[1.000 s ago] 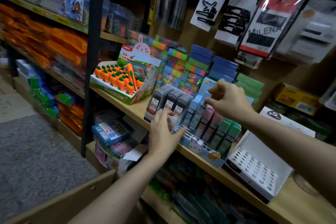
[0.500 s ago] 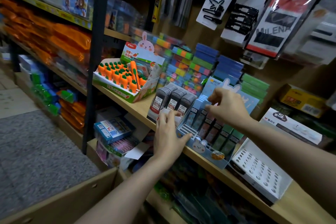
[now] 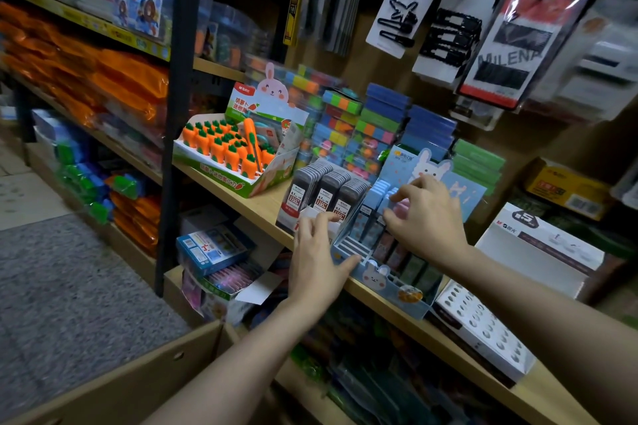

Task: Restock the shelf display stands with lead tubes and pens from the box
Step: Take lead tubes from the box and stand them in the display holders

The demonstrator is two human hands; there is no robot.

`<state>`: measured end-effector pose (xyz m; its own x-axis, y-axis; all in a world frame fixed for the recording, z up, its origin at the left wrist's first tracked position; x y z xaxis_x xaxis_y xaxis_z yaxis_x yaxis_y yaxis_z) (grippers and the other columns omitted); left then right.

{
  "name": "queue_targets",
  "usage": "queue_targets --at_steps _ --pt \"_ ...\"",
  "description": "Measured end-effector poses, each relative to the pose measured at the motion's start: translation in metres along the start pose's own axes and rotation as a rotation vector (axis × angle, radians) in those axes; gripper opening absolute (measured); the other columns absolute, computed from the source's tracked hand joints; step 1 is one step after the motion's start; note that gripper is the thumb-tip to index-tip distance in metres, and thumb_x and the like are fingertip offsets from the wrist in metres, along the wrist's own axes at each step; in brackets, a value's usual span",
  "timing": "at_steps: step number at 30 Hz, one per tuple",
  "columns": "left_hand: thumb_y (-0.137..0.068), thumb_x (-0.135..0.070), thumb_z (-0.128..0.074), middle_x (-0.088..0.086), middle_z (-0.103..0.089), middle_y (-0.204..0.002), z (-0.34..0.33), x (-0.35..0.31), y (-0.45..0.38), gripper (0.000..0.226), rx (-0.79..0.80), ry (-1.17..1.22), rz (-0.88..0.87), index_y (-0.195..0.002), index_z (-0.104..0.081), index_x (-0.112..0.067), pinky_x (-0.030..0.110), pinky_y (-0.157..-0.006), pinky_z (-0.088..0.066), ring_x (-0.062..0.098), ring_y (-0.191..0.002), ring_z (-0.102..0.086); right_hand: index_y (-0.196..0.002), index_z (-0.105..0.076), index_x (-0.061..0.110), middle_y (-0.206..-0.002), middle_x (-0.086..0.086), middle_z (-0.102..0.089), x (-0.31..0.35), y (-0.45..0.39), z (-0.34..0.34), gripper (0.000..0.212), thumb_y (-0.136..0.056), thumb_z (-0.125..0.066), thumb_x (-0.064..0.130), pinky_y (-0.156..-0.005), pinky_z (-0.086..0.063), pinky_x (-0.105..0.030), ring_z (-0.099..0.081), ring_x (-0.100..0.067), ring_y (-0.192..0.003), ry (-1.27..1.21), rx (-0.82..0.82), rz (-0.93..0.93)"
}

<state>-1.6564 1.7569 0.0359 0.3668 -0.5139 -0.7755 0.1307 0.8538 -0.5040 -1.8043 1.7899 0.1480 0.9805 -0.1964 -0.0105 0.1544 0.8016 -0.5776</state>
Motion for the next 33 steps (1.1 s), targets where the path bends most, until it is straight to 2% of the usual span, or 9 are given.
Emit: queue_targets --at_steps 5,8,11,14,19,22,25,28,33 --pt "-0.074 -0.036 -0.081 -0.004 -0.035 -0.133 0.000 0.002 0.002 0.068 0.035 0.014 0.003 -0.127 -0.038 -0.030 0.022 -0.083 -0.044 0.018 -0.122 -0.043 -0.137 -0.050 0.031 -0.137 0.005 -0.046 0.008 0.010 -0.003 0.051 -0.090 -0.052 0.050 -0.096 -0.029 -0.044 -0.039 -0.020 -0.127 0.079 0.060 0.116" --pt "-0.075 -0.036 -0.080 -0.004 -0.034 -0.134 0.001 0.003 0.004 0.070 0.064 0.010 0.001 -0.130 -0.036 -0.031 0.023 -0.080 -0.044 0.016 -0.119 -0.044 -0.144 -0.039 0.035 -0.145 0.008 -0.043 0.012 0.010 -0.005 0.057 -0.093 -0.040 0.061 -0.100 -0.026 -0.047 -0.033 -0.020 -0.133 0.217 0.147 0.155" --pt "-0.078 -0.036 -0.077 -0.005 -0.034 -0.135 0.002 0.002 0.004 0.069 0.088 0.000 0.002 -0.132 -0.034 -0.032 0.021 -0.078 -0.042 0.013 -0.117 -0.044 -0.147 -0.034 0.033 -0.147 0.004 -0.042 0.002 0.011 0.017 0.059 -0.094 -0.043 0.057 -0.108 -0.023 -0.050 -0.032 -0.018 -0.136 0.049 0.092 0.120" --pt "-0.081 -0.034 -0.075 -0.005 -0.035 -0.130 0.004 -0.002 0.006 0.065 0.090 -0.003 0.005 -0.133 -0.036 -0.031 0.022 -0.082 -0.045 0.013 -0.115 -0.045 -0.142 -0.043 0.025 -0.138 0.000 -0.050 -0.025 0.030 0.046 0.051 -0.095 -0.050 0.044 -0.108 -0.035 -0.041 -0.044 -0.017 -0.128 -0.215 0.003 0.105" --pt "-0.089 -0.031 -0.065 -0.008 -0.038 -0.123 0.001 -0.026 0.020 0.041 0.093 -0.039 -0.164 -0.126 -0.049 -0.026 0.017 -0.085 -0.039 0.010 -0.118 -0.040 -0.120 -0.058 0.028 -0.113 0.016 -0.053 -0.070 0.103 0.062 0.034 -0.092 -0.048 0.045 -0.089 -0.040 -0.023 -0.048 0.003 -0.102 -0.229 0.057 0.103" --pt "-0.094 -0.033 -0.057 -0.010 -0.035 -0.133 -0.009 -0.043 0.039 0.038 0.219 -0.088 -0.328 -0.130 -0.049 -0.024 0.026 -0.099 -0.039 0.009 -0.128 -0.032 -0.103 -0.064 0.030 -0.104 0.013 -0.061 -0.088 0.137 0.044 0.020 -0.091 -0.055 0.043 -0.082 -0.044 -0.020 -0.060 -0.008 -0.098 -0.195 0.212 0.062" --pt "-0.096 -0.046 -0.049 -0.011 -0.016 -0.156 -0.025 -0.046 0.063 0.059 0.462 -0.293 -0.436 -0.148 -0.026 -0.032 0.040 -0.119 -0.020 0.013 -0.146 -0.007 -0.121 -0.060 0.020 -0.125 0.000 -0.057 -0.095 0.149 0.021 0.040 -0.092 -0.055 0.047 -0.096 -0.044 -0.030 -0.056 -0.018 -0.114 -0.110 0.352 -0.016" --pt "-0.094 -0.058 -0.044 -0.017 0.013 -0.159 -0.034 -0.038 0.078 0.077 0.652 -0.573 -0.471 -0.151 0.005 -0.041 0.044 -0.118 0.003 0.012 -0.146 0.020 -0.140 -0.041 0.019 -0.148 -0.007 -0.039 -0.088 0.147 0.003 0.061 -0.094 -0.042 0.059 -0.111 -0.034 -0.039 -0.038 -0.026 -0.135 0.022 0.473 -0.030" --pt "-0.094 -0.059 -0.042 -0.015 0.013 -0.159 -0.035 -0.038 0.078 0.076 0.623 -0.626 -0.445 -0.149 0.008 -0.044 0.042 -0.116 0.007 0.013 -0.145 0.021 -0.150 -0.026 0.023 -0.161 -0.001 -0.020 -0.092 0.158 -0.003 0.063 -0.098 -0.034 0.056 -0.119 -0.019 -0.042 -0.018 -0.025 -0.147 -0.007 0.510 0.058"
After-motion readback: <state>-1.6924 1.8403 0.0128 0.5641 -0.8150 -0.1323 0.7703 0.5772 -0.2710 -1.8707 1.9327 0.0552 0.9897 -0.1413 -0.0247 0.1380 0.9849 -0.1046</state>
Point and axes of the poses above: each hand's wrist, its own y-axis away from the middle knuckle, its own z-axis out of the back of the hand, x = y × z, the point moved 4 cm from there along -y, towards the middle knuckle
